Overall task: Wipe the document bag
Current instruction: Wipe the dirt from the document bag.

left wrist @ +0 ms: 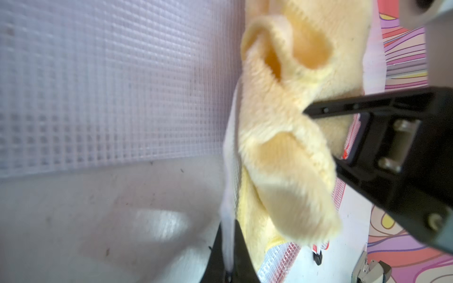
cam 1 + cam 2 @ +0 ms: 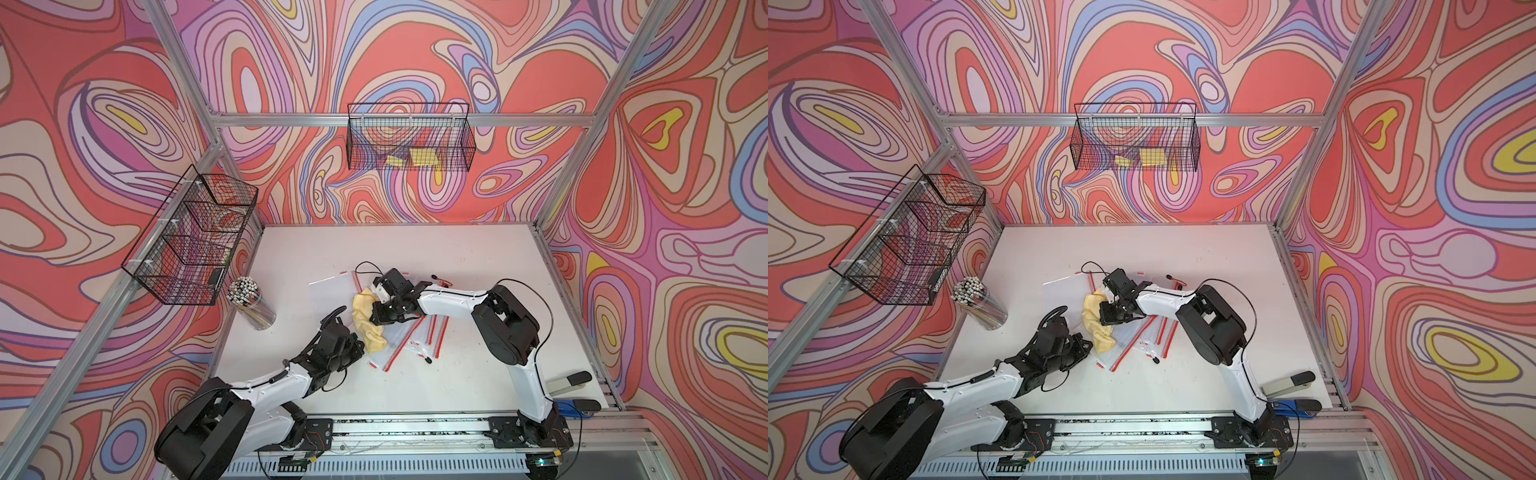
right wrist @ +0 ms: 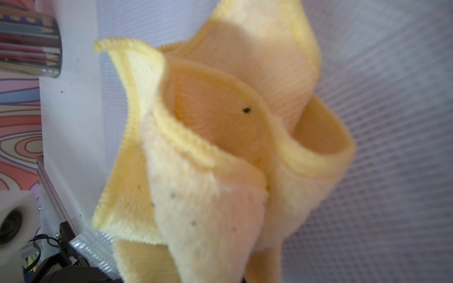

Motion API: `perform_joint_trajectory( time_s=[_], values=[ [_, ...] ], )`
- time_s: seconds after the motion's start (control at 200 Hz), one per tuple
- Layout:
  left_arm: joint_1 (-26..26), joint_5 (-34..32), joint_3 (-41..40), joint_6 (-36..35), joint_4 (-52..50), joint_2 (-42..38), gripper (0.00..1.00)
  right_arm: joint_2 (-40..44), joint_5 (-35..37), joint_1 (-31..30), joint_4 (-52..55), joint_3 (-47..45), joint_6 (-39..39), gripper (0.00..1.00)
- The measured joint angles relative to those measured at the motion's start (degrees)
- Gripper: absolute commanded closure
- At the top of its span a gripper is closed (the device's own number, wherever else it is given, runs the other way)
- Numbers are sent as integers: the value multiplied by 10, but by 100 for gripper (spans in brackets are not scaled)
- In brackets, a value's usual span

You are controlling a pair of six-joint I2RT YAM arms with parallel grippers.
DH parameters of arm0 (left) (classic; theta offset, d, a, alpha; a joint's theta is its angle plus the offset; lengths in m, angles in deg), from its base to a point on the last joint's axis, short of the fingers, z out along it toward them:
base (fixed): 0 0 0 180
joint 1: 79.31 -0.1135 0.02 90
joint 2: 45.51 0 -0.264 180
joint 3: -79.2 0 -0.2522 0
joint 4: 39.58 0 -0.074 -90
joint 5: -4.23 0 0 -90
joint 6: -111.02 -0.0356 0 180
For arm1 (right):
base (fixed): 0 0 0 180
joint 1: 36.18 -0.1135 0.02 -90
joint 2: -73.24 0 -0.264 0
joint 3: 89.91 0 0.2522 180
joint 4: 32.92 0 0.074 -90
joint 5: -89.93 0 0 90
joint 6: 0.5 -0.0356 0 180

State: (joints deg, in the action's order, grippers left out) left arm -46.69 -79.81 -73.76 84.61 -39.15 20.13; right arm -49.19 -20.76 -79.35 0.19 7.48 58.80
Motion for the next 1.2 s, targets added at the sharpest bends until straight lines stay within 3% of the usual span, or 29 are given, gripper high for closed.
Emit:
perform_joint_trajectory(
  time_s=[0.235,0.346,0.461,0.661,0.786,0.992,1.202],
  values=[
    [0,-3,0,-2,-19,-26,100,22,45,127,23,-18,25,100],
    [0,-3,0,-2,-28,-26,100,34,79,144,51,-17,33,100],
    [0,-3,0,-3,-35,-20,100,40,89,97,68,-6,32,100],
    [0,-2,0,-5,-38,-9,100,33,54,-49,57,32,15,100],
    [0,-2,0,-8,-42,-9,100,23,42,-76,46,23,10,100],
    [0,-2,7,-11,-37,-9,100,24,17,-10,23,-22,6,100],
    [0,-2,8,-14,-40,-10,100,58,69,97,43,-57,24,100]
  ],
)
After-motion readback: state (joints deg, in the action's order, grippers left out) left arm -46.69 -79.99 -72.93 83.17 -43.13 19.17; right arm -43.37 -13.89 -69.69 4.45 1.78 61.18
